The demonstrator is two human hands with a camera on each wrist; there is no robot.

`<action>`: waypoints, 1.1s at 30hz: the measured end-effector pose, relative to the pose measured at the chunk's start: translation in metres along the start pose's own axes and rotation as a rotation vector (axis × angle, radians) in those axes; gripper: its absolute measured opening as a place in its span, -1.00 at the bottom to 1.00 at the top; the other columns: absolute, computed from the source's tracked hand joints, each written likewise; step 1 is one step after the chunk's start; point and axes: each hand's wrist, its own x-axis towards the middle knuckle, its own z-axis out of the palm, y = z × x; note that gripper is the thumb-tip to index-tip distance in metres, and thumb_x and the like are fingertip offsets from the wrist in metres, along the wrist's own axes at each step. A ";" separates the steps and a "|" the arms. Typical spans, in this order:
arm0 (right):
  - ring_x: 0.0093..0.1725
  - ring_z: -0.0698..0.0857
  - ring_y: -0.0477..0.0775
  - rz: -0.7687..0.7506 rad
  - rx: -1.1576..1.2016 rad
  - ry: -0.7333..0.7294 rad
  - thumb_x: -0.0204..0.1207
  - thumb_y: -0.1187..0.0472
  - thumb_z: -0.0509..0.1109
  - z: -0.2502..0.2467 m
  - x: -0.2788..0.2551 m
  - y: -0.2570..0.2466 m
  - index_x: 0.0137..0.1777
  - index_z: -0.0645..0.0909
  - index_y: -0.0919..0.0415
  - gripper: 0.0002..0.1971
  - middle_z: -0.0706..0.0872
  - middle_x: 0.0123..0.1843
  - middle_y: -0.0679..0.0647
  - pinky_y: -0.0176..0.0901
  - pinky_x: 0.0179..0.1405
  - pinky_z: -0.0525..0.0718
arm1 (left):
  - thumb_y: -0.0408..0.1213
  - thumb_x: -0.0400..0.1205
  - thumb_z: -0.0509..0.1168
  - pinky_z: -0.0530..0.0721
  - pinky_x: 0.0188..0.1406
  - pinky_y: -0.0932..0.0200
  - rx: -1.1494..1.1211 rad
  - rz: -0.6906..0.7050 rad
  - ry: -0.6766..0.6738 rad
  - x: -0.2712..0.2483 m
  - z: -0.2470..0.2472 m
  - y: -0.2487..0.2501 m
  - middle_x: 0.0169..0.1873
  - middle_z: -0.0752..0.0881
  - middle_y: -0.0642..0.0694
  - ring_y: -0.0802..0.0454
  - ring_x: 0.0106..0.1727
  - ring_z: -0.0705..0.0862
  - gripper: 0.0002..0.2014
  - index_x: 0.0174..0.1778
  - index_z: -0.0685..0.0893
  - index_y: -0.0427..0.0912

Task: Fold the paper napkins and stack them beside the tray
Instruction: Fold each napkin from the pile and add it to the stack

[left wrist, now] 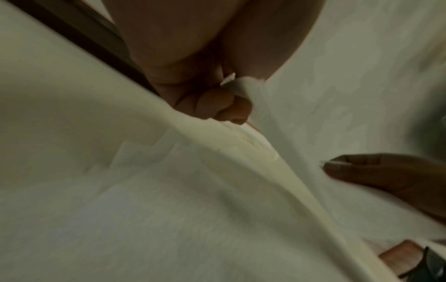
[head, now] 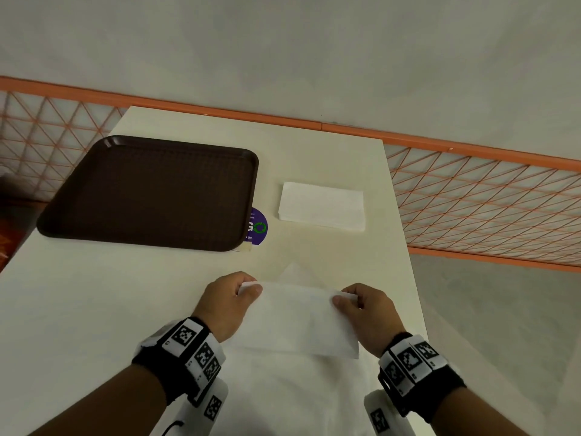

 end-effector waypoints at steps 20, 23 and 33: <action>0.45 0.39 0.12 -0.378 -0.798 -0.214 0.69 -0.04 0.10 0.032 0.014 0.002 0.49 0.42 0.04 -0.59 0.48 0.48 -0.02 -0.01 0.42 0.36 | 0.07 0.63 -0.02 0.58 0.12 -0.02 0.638 0.435 -0.133 0.009 0.040 0.003 0.13 0.67 -0.03 -0.11 0.20 0.61 -0.52 0.19 0.67 -0.12; 0.36 0.44 0.18 -0.390 -0.853 -0.250 0.70 -0.03 0.07 0.036 0.012 0.004 0.43 0.45 0.07 -0.62 0.49 0.43 0.02 0.00 0.32 0.43 | 0.13 0.60 -0.20 0.49 0.21 0.04 0.800 0.398 -0.231 0.005 0.046 0.003 0.23 0.58 0.00 -0.06 0.27 0.52 -0.40 0.30 0.58 -0.08; 0.34 0.45 0.21 -0.438 -0.937 -0.238 0.71 -0.05 0.05 0.036 0.016 0.003 0.45 0.42 0.10 -0.59 0.47 0.40 0.05 0.07 0.32 0.43 | 0.13 0.67 0.11 0.37 0.32 0.02 0.908 0.297 -0.228 0.017 0.047 0.011 0.28 0.50 -0.03 -0.06 0.31 0.44 -0.54 0.37 0.50 -0.06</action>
